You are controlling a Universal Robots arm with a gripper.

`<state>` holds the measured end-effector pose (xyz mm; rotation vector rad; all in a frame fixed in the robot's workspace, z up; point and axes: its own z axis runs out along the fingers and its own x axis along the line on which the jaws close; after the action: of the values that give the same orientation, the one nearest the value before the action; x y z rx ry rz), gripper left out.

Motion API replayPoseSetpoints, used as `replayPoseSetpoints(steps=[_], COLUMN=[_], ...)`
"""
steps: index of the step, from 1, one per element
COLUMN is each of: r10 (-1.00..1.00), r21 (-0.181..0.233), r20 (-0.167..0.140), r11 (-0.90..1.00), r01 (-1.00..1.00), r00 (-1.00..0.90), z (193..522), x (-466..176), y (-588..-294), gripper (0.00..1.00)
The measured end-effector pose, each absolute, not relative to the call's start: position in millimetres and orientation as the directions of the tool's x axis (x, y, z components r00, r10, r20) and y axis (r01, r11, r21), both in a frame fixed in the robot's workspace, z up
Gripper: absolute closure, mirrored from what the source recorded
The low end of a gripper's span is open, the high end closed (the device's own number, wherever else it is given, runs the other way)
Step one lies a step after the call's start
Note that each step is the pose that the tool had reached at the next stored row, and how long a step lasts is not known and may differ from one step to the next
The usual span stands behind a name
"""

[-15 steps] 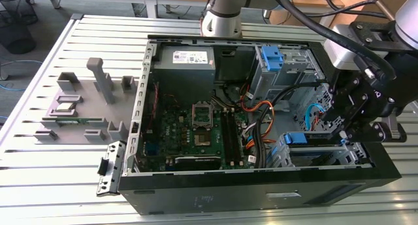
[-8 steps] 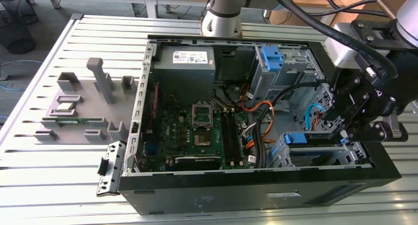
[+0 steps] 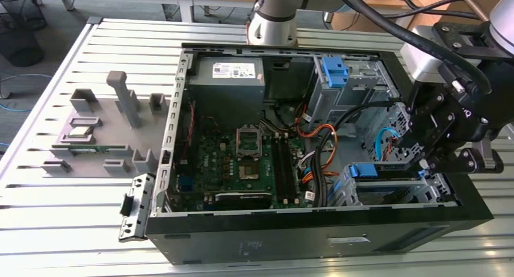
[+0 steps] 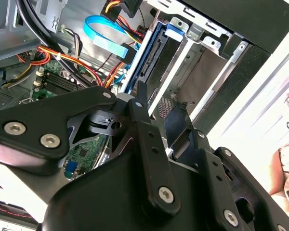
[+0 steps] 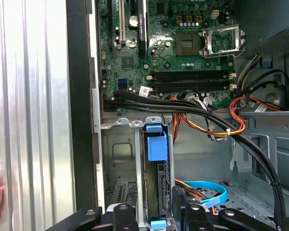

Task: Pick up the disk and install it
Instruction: 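Insert the first disk wire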

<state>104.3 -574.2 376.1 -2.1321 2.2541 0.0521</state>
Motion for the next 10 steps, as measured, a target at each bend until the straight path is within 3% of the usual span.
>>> replayPoseSetpoints(steps=[10], r10=[-0.997], r21=[-0.002], r20=[-0.056], r11=[0.056], r01=[-0.998], r00=[-0.055], z=[376.1], x=[107.9], y=[-570.8], gripper=[0.58])
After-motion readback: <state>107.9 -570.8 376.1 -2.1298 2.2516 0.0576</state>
